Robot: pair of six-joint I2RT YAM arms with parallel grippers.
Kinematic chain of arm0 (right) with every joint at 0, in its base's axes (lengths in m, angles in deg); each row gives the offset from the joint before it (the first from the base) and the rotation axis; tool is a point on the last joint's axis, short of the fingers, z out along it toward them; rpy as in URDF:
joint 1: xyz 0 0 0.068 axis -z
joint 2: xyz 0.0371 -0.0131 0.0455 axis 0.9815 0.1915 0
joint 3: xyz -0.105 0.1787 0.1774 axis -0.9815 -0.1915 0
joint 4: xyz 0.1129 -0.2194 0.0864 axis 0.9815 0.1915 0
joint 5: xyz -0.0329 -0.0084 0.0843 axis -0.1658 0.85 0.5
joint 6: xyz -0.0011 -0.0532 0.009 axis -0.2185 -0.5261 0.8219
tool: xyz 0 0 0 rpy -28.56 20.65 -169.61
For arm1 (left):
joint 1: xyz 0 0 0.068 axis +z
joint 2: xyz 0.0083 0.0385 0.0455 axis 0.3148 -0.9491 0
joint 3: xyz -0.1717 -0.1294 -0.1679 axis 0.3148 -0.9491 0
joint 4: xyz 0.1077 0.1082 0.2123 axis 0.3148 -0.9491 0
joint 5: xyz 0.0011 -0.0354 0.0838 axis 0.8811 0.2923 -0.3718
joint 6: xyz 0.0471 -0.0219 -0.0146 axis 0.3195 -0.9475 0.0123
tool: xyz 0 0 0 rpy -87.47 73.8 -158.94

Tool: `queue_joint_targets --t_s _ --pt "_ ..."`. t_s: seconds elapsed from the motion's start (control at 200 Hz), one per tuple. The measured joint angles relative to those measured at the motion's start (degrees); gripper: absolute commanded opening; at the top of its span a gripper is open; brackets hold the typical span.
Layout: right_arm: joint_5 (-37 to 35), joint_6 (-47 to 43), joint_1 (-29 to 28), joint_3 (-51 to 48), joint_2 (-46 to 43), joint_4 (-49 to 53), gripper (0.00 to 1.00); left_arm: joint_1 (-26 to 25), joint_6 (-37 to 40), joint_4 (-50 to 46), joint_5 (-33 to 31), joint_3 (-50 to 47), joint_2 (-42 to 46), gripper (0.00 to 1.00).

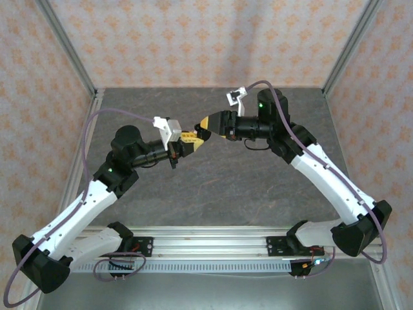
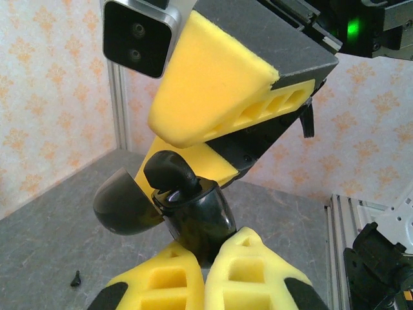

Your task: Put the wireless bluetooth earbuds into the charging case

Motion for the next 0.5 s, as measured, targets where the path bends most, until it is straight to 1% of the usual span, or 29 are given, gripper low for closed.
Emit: queue_joint_targets --t_s 0.18,0.29,0.5 --pt "2.0 2.5 0.0 -1.2 0.9 -3.2 0.59 0.0 -0.1 0.3 0.4 0.0 -0.4 0.00" --pt "3.0 4.5 0.0 -2.4 1.0 -5.4 0.55 0.0 -0.2 0.6 0.6 0.4 -1.0 0.00" --pt "3.5 7.4 0.3 -3.9 1.1 -8.8 0.38 0.0 -0.3 1.9 0.9 1.0 -1.8 0.00"
